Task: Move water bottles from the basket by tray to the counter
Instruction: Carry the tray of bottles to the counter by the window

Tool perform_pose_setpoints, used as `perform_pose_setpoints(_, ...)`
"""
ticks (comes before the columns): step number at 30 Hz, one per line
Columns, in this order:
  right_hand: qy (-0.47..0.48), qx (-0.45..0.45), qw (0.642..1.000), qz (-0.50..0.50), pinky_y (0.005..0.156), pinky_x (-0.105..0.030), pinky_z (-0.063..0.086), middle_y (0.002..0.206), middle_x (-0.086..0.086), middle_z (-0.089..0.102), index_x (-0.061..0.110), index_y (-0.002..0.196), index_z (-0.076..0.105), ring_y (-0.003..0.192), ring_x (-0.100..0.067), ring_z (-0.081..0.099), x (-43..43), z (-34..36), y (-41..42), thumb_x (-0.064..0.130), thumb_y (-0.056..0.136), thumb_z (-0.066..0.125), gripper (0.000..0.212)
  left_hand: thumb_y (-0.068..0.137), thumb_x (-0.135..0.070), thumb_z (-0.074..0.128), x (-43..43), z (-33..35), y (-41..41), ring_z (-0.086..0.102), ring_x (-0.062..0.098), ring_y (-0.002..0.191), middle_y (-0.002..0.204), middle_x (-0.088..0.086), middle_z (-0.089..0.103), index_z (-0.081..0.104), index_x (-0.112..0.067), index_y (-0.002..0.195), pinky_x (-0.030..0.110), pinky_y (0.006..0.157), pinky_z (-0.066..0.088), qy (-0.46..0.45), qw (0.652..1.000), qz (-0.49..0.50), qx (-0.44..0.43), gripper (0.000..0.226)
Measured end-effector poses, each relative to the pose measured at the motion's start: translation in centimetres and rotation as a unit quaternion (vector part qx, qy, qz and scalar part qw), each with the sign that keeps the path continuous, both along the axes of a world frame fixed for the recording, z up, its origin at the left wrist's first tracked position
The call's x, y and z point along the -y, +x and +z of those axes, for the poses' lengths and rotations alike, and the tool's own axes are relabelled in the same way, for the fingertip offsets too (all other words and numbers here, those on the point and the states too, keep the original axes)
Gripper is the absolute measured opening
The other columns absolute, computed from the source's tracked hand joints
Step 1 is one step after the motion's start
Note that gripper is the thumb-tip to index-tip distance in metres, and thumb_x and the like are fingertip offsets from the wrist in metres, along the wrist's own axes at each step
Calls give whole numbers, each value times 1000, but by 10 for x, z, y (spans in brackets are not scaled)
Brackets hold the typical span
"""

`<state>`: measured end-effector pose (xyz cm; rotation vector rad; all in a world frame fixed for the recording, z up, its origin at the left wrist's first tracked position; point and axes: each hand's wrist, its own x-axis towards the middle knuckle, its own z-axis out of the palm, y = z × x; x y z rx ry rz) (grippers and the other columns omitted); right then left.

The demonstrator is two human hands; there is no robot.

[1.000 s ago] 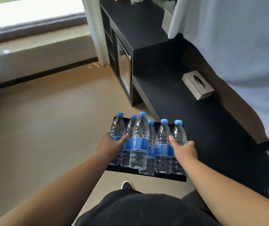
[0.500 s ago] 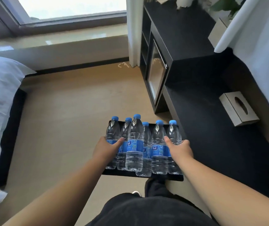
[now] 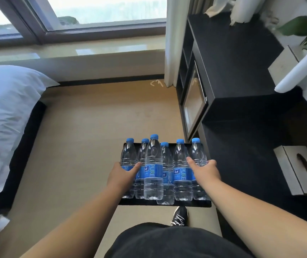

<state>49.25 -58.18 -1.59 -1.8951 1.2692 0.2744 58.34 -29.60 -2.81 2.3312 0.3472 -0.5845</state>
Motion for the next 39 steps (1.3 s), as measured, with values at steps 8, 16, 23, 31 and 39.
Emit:
perform_pose_setpoints(8, -6, 6, 999, 53, 51, -28, 34, 89, 7, 45, 14, 133, 38, 69, -8, 47, 59, 3, 99, 81, 75, 68, 94, 67, -84, 65, 47, -8, 66, 68, 16, 86, 99, -3, 70, 61, -23, 115, 34, 65, 52, -26, 999, 43, -4, 77)
perform_pose_setpoints(16, -2, 19, 998, 63, 69, -36, 46, 121, -6, 56, 10, 141, 36, 98, -28, 61, 76, -1, 198, 80, 76, 68, 101, 64, -83, 70, 64, -6, 172, 71, 17, 85, 97, -4, 73, 64, -26, 112, 39, 73, 59, -54, 997, 61, 3, 75)
perform_pose_setpoints(23, -10, 18, 999, 32, 63, -36, 42, 123, -9, 56, 10, 143, 34, 92, -28, 55, 66, -4, 299, 79, 77, 68, 101, 64, -82, 70, 63, -1, 289, 62, 5, 79, 95, -10, 67, 59, -28, 111, 25, 57, 44, -47, 999, 27, 8, 72)
perform_pose_setpoints(31, -7, 6, 1000, -11, 59, -36, 40, 111, -3, 46, 14, 142, 34, 90, -28, 53, 43, 7, 401, 79, 78, 67, 98, 64, -83, 69, 46, 5, 419, 68, 19, 92, 102, -6, 68, 55, -27, 116, 41, 81, 58, -42, 999, -19, 1, 78)
perform_pose_setpoints(39, -11, 3, 1000, -20, 66, -38, 44, 109, -3, 47, 11, 138, 35, 87, -26, 53, 42, 12, 472, 82, 76, 67, 100, 71, -71, 77, 50, 9, 499, 62, 10, 82, 101, -3, 65, 51, -22, 115, 29, 59, 46, -65, 998, -7, 1, 71)
